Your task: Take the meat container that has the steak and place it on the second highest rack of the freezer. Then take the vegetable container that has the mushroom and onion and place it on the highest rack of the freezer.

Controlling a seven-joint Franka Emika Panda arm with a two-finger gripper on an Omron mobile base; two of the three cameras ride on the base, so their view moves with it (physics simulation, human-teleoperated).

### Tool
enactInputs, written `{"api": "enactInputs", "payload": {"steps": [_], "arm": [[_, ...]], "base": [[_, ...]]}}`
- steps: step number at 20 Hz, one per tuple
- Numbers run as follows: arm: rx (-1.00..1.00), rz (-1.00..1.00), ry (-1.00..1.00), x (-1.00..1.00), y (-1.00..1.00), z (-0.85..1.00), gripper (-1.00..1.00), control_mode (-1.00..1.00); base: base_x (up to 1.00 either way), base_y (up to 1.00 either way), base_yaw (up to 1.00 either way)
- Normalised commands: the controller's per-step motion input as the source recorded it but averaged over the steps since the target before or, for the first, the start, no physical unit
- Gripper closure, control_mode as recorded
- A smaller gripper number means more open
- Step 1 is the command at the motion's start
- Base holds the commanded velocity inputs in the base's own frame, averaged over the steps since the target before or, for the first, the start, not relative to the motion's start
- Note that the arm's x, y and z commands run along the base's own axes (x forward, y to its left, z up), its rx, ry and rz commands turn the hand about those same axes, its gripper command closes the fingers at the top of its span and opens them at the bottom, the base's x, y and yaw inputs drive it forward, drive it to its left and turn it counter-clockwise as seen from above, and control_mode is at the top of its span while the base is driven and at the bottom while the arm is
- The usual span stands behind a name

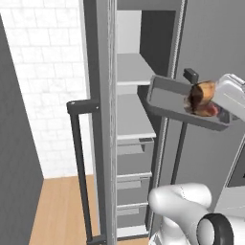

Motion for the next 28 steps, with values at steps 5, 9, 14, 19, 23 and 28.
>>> {"api": "enactInputs", "payload": {"steps": [5, 9, 14, 19, 23, 28], "arm": [[0.08, -0.82, -0.01, 0.34, 0.28, -0.35, 1.0, -1.0], [0.06, -0.38, 0.0, 0.18, 0.49, -0.15, 1.0, -1.0], [0.2, -0.25, -0.04, 0.0, 0.34, -0.29, 1.0, -1.0], [0.21, -0.22, -0.03, 0.01, 0.07, -0.56, 1.0, -1.0], [0.17, -0.17, 0.0, 0.02, 0.16, -0.68, 1.0, -1.0], [0.02, -0.02, 0.01, 0.42, 0.47, -0.74, 1.0, -1.0]], "base": [[0.0, 0.0, 0.0], [0.0, 0.0, 0.0], [0.0, 0.0, 0.0], [0.0, 0.0, 0.0], [0.0, 0.0, 0.0], [0.0, 0.0, 0.0]]}}
